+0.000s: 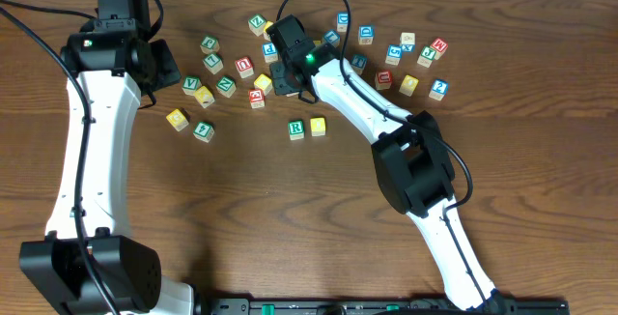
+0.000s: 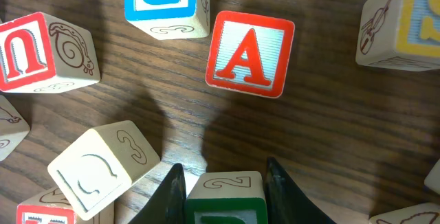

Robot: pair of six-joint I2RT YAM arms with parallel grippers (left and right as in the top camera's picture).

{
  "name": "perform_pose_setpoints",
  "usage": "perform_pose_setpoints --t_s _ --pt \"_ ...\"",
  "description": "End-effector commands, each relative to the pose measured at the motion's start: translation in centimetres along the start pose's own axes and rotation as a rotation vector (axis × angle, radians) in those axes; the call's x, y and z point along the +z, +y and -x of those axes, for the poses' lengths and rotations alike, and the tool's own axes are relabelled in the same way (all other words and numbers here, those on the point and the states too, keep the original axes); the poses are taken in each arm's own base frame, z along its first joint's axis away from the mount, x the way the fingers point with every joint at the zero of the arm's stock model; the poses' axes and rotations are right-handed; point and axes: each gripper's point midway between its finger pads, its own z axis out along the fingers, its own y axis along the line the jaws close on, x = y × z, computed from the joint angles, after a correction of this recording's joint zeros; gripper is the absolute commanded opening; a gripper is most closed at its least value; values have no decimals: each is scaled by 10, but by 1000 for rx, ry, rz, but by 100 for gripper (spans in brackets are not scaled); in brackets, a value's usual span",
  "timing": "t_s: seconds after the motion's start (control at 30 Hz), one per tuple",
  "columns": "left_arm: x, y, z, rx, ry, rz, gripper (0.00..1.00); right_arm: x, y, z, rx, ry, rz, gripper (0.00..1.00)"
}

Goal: Spell out ROBOT
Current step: 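Carry the held green B block to the right of the yellow O block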

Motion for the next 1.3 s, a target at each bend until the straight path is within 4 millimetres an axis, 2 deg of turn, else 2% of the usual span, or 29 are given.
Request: perform_pose_setpoints --t_s 0.0,0.13,0.27,0.4,0.5,0.6,0.73,0.9,1.0,1.27 --pt "5 3 0 1 8 18 50 -34 4 24 8 -65 12 12" --pt "5 3 0 1 8 18 50 -61 -2 35 21 -84 11 10" --pt "5 3 0 1 8 18 50 -103 -15 42 49 -85 1 9" --pt "5 3 0 1 8 18 50 -145 -34 35 83 -41 -18 9" --pt "5 3 0 1 8 18 50 -163 -50 20 99 21 -52 8" --pt "5 3 0 1 8 18 50 -165 -63 1 112 106 -88 8" --pt "5 3 -1 1 8 18 50 -156 -76 -28 120 223 -133 3" --pt "5 3 -1 1 8 18 50 -132 -82 -57 139 299 -160 4" --pt "5 3 -1 1 8 18 50 -113 -86 -76 163 331 -171 9" --pt "5 2 0 0 6 17 50 -83 -76 -96 167 339 -104 16"
